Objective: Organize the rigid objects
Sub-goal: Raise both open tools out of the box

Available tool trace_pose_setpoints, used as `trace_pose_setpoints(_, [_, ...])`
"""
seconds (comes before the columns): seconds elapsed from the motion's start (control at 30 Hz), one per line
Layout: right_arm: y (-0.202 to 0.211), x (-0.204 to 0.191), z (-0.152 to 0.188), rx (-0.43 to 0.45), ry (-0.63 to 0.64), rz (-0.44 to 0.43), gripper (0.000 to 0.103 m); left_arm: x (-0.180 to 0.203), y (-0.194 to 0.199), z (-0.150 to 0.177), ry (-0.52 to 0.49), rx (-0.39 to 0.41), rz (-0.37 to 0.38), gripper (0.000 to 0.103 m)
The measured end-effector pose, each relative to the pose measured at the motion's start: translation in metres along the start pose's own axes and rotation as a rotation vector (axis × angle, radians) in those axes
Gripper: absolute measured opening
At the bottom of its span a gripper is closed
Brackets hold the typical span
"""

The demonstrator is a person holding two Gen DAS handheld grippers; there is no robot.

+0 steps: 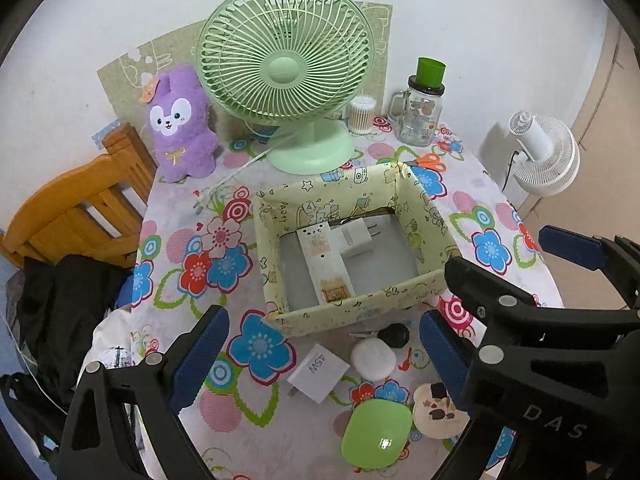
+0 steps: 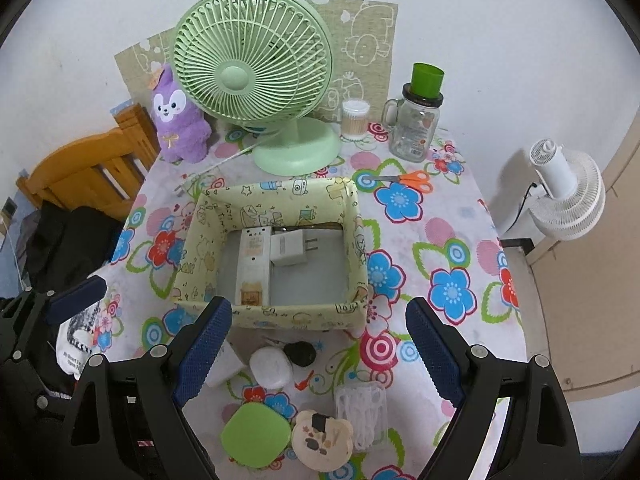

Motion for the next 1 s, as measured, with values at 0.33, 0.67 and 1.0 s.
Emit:
trace_pose_setpoints(0.33, [0.009,-0.001,0.016,-0.002,-0.034,-0.029,0.091,-0.004,0.01,0.013,0.018,0.006,0.041,0.101])
trace_pose_setpoints(0.67, [0.017,-0.001,0.036,0.003,-0.034,-0.043,0.091,0.002,0.012,0.029,-0.026,-0.012,0.096,0.102])
trace_pose_setpoints(1.0, [0.011,0.001,0.057,-0.009,-0.02,-0.02,0.091,0.009,0.003,0.048,-0.068,0.002,0.174,0.102])
Point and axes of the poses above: each gripper's, at about its wrist camera, not at the fingertips, and y roughly against the way its jaws point, x to its right, z to its underside, the point moved 7 cm from there along -y, roughly the way its jaws point, and after that the axes turned 3 degrees about y, right-handed, at the moved point
